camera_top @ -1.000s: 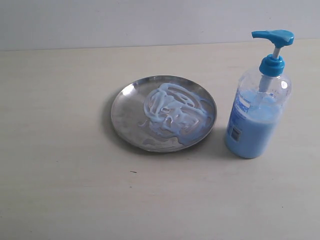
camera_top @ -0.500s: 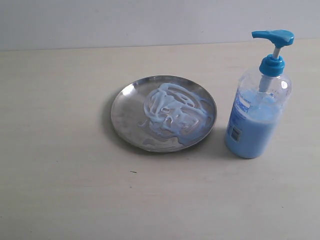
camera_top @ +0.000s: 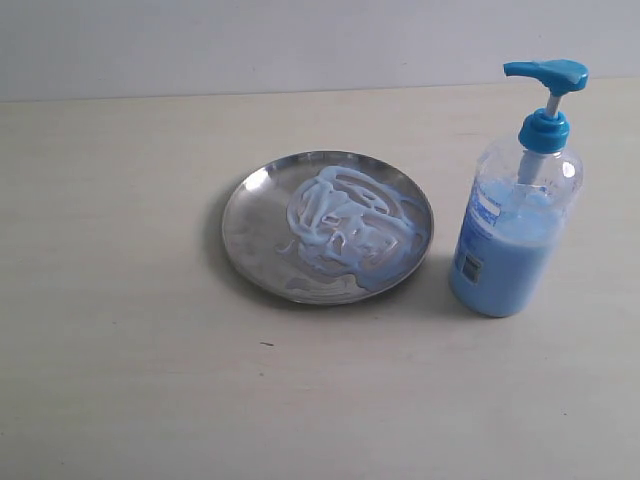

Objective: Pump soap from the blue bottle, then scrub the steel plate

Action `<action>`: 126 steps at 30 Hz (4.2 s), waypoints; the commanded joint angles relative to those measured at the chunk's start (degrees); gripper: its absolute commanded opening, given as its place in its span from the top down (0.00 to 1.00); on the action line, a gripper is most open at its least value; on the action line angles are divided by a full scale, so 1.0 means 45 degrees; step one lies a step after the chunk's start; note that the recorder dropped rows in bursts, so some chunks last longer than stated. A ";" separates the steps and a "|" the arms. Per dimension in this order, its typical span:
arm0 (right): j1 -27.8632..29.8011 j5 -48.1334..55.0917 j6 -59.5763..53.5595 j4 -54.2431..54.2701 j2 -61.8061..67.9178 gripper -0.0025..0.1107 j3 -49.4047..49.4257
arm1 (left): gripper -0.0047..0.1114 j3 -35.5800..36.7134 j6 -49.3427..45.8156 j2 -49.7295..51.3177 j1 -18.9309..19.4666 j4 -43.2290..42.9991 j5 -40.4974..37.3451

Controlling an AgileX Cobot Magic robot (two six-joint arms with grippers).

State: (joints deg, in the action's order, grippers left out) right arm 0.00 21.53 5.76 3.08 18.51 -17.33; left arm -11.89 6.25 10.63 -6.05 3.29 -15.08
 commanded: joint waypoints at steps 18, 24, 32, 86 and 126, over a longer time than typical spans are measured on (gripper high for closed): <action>-0.0011 -0.0102 -0.3875 0.2856 0.1053 0.98 -0.0104 | 0.96 -0.2928 0.0008 0.3222 -0.2838 0.0103 0.0098; -0.0011 0.0848 -1.0031 0.6812 0.2998 0.86 -0.0396 | 0.96 -0.4100 0.0008 0.3964 -0.3356 0.0103 0.0098; -0.0011 0.1355 -1.0731 0.7175 0.5593 0.61 -0.1323 | 0.96 -0.4248 0.0008 0.3988 -0.3356 0.0073 0.0125; -0.4217 -0.5123 -0.9256 0.9310 1.1202 0.25 -0.0817 | 0.96 -0.4165 0.0037 0.4176 -0.3356 0.0073 0.0072; -0.5402 -1.4837 -0.2369 0.3667 1.6666 0.34 -0.0438 | 0.96 -0.4165 0.0037 0.4176 -0.3356 0.0073 0.0072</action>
State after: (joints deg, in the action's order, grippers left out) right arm -24.25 -41.04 -4.94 18.86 92.38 -19.52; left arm -30.64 6.25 29.24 -20.79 3.28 -14.97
